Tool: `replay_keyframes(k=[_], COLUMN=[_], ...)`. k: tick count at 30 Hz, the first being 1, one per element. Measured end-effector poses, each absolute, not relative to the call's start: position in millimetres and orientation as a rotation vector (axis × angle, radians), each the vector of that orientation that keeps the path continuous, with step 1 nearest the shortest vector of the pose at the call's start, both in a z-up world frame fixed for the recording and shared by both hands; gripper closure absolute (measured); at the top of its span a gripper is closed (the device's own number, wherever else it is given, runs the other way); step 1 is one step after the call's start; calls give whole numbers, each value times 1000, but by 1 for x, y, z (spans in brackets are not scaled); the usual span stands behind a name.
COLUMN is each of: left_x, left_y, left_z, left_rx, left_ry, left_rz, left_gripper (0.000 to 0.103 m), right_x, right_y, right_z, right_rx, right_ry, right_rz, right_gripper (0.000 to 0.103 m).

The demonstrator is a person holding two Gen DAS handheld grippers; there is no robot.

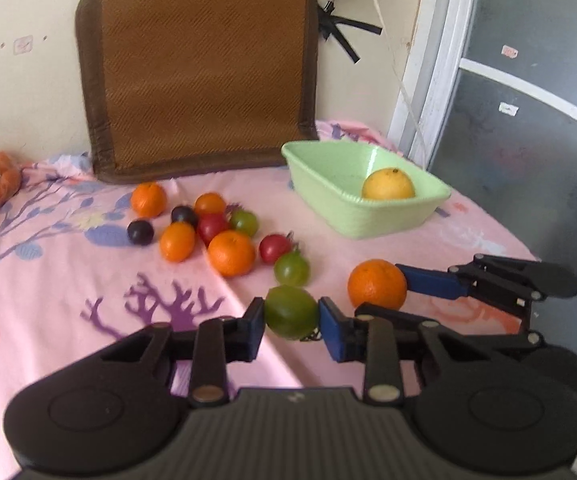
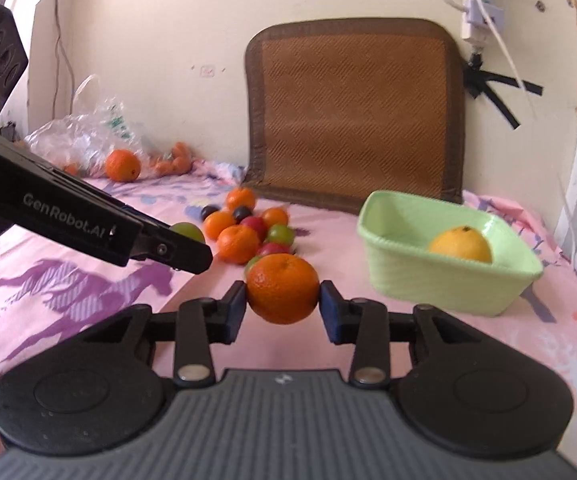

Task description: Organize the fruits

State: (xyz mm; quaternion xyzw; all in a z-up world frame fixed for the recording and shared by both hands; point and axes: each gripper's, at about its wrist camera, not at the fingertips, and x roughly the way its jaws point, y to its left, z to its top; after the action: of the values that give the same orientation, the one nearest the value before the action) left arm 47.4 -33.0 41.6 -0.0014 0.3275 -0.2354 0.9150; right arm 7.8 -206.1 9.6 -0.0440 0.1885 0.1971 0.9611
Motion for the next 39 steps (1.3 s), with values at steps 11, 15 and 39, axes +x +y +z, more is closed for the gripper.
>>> replay_keyframes(k=[11,15,39], left_x=[149,174,39], left_y=[-128,-141,17], left_z=[61,52,22], left_rx=[14,-5,-62], left_ry=[656,703,588], left_rz=[-588,-570,-222], left_gripper=[73,72,57], right_x=[73,80,21], right_y=[-255,-249,-242], right_z=[17,7,2], right_rx=[-61,-108,170], right_ry=[326,307,359], right_rz=[211,176,225], right_gripper=[60,58,50])
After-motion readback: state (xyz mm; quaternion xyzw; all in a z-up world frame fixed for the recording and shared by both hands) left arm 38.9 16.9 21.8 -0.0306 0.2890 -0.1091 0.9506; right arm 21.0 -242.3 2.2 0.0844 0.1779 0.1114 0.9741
